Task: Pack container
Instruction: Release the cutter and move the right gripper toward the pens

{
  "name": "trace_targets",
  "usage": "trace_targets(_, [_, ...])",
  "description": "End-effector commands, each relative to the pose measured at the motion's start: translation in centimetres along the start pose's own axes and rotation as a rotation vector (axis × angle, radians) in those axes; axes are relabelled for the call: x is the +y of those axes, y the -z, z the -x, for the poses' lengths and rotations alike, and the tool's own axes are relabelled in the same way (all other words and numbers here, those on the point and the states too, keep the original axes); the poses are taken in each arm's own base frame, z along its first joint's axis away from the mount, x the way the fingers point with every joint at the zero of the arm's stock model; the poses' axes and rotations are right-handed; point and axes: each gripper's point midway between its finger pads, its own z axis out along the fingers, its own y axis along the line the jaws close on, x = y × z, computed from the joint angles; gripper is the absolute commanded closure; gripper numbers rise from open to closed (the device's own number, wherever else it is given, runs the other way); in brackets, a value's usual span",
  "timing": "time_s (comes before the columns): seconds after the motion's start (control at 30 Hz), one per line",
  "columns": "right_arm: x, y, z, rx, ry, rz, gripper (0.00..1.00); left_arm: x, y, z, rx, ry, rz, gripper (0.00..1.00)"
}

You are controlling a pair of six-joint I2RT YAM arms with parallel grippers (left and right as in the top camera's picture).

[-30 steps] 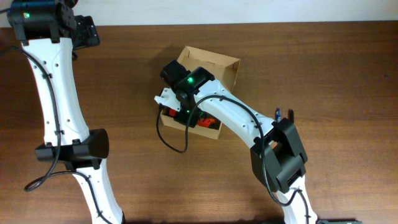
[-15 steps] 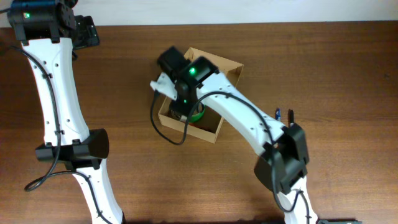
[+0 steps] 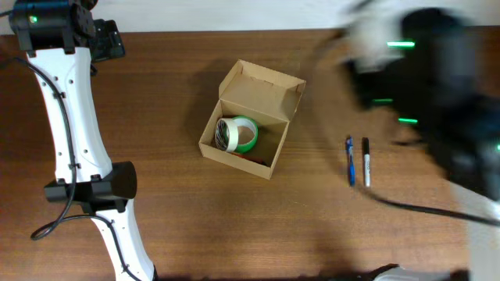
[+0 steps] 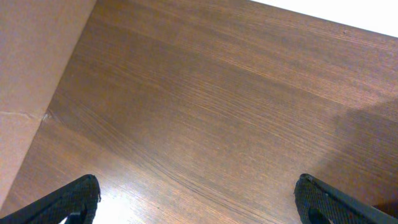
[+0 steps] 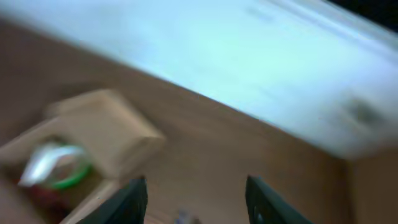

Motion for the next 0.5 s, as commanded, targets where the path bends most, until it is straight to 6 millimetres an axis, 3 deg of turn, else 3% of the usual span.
trace_targets(0.0, [-5.6, -3.1, -6.2, 0.187, -0.299, -0.148, 0.48, 0.6, 0.5, 0.1, -0.011, -0.002, 0.014, 0.0])
trace_targets(0.13, [-6.2, -8.2, -14.3, 0.404, -0.482, -0.102, 0.48, 0.6, 0.5, 0.1, -0.011, -0.002, 0.014, 0.0])
trace_targets(0.3, [-3.7, -15.1, -24.6, 0.621, -0.578, -0.055, 0.47, 0.6, 0.5, 0.1, -0.011, -0.002, 0.014, 0.0])
trace_targets(0.37, [-1.2, -17.4, -28.0, 0.692, -0.598, 0.022, 0.45, 0.6, 0.5, 0.1, -0.011, -0.002, 0.014, 0.0])
trace_targets(0.47, [0.7, -18.9, -30.5, 0.764, -0.607, 0.066, 0.44, 0.6, 0.5, 0.1, -0.011, -0.002, 0.014, 0.0])
